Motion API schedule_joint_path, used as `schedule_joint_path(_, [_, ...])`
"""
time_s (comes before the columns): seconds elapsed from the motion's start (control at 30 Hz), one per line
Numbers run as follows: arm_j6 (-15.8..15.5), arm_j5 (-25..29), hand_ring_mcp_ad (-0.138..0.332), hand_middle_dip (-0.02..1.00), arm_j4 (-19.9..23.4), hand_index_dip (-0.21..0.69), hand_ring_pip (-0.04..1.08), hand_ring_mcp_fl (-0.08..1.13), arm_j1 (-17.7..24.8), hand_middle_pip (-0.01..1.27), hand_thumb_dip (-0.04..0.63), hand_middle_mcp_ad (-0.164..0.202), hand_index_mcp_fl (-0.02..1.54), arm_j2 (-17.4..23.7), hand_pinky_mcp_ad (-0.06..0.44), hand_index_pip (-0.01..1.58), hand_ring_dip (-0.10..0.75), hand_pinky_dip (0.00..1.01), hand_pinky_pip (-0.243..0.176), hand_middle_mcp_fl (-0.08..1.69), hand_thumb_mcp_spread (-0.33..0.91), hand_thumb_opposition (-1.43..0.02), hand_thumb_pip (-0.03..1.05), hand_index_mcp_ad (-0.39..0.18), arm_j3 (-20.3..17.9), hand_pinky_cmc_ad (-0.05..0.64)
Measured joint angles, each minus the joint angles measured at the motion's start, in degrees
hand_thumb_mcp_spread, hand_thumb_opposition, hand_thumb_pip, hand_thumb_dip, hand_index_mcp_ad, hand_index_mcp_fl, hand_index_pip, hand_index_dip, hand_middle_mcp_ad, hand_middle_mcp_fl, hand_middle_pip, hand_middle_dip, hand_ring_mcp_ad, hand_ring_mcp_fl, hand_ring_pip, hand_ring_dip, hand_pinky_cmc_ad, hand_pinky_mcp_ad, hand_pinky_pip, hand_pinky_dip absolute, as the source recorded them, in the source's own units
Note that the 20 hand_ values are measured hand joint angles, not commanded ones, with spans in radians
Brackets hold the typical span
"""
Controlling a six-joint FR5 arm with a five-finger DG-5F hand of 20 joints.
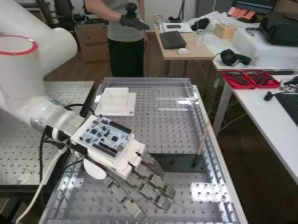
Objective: Grab the paper clip and place it in the clear container
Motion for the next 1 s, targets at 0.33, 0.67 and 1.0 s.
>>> schedule_joint_path(0.33, [-0.4,-5.6,0.084,0.15,2.6,0.141,0.10,0.00,-2.7,0.12,0.239,0.068,0.29,-3.0,0.265,0.97,0.080,0.19,0.005,0.18,0.49,-0.80,0.49,-0.122,2.6,0.309])
schedule_joint_path(0.67, [-0.5,-10.5,0.086,0.16,4.6,0.147,0.12,0.02,-4.2,0.12,0.253,0.065,0.29,-5.3,0.265,1.12,0.086,0.19,0.021,0.20,0.51,-0.82,0.49,-0.138,4.7,0.312])
schedule_joint_path(1.0, [-1.6,-14.4,0.084,0.17,4.5,0.211,0.12,0.03,-5.9,0.13,0.267,0.065,0.46,-6.9,0.265,1.40,0.086,0.19,0.038,0.24,0.61,-0.84,0.48,-0.218,6.2,0.312])
